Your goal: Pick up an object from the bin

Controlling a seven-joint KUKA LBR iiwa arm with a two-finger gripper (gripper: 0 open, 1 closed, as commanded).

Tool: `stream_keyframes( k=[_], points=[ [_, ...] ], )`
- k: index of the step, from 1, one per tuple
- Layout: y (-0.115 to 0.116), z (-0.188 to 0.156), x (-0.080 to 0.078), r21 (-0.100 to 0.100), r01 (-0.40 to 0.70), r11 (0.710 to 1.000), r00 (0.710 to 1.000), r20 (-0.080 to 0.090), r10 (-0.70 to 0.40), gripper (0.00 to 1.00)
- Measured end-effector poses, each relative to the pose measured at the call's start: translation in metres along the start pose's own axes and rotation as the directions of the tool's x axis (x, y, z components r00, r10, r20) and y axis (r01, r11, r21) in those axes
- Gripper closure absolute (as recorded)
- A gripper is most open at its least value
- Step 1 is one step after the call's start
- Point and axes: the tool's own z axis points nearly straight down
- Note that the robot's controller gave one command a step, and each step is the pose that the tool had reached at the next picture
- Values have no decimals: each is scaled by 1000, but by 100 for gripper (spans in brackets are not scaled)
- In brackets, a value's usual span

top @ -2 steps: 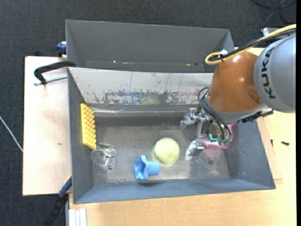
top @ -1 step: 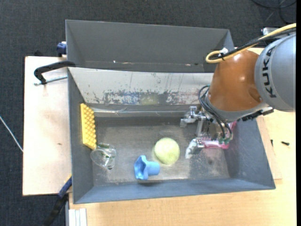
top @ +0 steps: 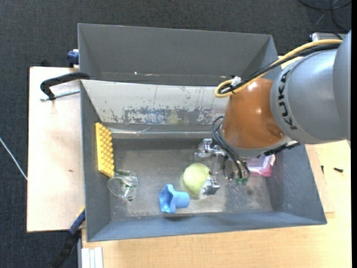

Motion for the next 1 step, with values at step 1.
stream_keyframes(
  k=[1],
  points=[
    [49,11,0,-3,108,994,994,-10,-108,0]
  ],
)
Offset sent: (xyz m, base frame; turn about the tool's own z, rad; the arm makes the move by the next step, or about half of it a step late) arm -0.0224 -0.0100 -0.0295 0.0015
